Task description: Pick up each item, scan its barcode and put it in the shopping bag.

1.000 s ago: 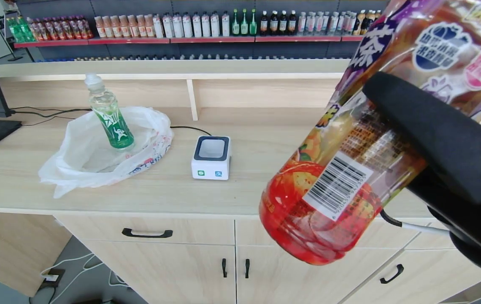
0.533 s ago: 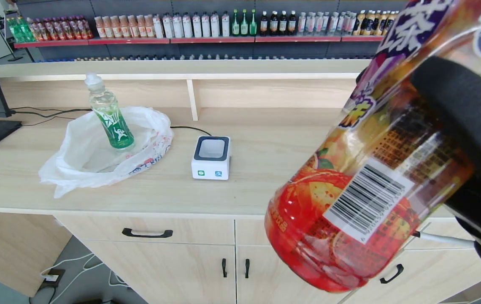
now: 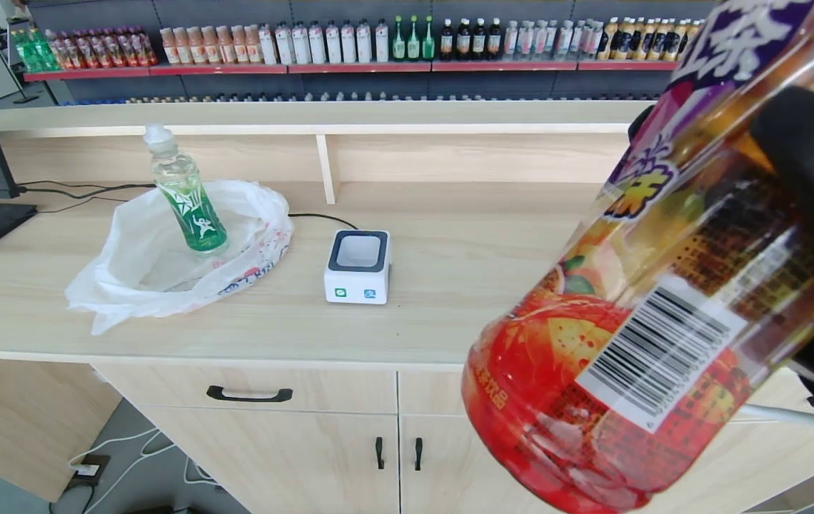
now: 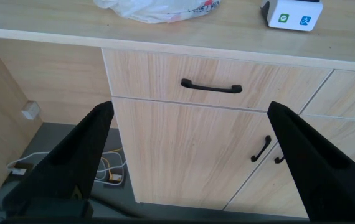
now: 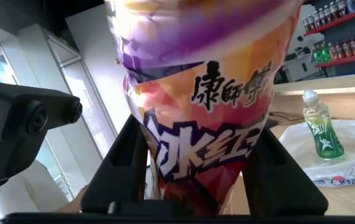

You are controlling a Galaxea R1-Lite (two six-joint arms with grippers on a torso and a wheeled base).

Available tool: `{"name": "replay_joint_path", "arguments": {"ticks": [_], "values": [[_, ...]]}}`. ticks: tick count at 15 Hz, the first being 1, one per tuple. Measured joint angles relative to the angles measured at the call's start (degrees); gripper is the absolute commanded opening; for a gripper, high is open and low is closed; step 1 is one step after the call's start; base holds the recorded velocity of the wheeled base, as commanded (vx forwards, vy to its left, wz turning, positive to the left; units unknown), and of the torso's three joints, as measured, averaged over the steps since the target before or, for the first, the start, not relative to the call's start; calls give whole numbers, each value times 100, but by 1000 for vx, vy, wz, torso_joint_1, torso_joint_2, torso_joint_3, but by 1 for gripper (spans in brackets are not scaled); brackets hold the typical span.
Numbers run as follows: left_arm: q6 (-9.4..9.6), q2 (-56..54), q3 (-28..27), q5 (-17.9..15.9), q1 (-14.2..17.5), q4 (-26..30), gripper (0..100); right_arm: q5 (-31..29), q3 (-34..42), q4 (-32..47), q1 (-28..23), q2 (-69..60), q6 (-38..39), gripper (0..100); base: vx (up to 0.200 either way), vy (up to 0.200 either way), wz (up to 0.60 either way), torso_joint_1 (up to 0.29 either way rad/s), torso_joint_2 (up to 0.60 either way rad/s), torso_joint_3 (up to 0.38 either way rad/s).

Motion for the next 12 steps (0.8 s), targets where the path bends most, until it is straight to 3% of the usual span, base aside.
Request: {"name": "replay_joint_path", "arguments": {"ticks": [8,12], "values": [[-2,0,0,0,0,0,100,-27,273,-2,-89,158,-361,0,0,0,0,0,0,0],[-2,0,0,0,0,0,100,-35,44,9,-1108,811,-1319,0,0,0,0,0,0,0]]}}
